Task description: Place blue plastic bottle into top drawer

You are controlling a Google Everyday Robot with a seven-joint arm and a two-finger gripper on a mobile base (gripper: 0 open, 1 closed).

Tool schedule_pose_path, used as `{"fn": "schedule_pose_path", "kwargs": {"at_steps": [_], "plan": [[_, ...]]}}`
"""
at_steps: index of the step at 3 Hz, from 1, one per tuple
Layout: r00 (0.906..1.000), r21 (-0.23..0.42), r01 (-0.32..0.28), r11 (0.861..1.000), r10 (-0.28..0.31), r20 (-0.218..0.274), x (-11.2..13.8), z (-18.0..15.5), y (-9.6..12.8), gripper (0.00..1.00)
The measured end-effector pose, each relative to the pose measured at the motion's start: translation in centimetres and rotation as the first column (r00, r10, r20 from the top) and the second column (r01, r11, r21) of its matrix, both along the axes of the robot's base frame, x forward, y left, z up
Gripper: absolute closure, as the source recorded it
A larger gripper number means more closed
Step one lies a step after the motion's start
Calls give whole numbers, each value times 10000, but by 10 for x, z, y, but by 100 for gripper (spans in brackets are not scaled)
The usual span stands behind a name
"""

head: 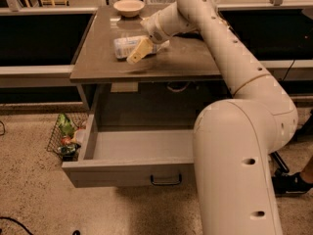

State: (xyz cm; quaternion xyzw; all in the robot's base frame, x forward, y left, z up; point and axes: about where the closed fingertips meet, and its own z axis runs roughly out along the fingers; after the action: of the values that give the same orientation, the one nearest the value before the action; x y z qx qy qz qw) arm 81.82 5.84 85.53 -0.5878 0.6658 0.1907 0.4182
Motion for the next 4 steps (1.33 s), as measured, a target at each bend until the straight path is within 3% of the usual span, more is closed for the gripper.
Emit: {"fn": "schedule_pose_path", "kwargs": {"at_steps": [2, 4], "plan": [[9996, 193, 20, 9998, -15, -296, -3, -13, 7, 0], [9987, 151, 24, 9999, -16, -506, -7, -14, 6, 40]]}}
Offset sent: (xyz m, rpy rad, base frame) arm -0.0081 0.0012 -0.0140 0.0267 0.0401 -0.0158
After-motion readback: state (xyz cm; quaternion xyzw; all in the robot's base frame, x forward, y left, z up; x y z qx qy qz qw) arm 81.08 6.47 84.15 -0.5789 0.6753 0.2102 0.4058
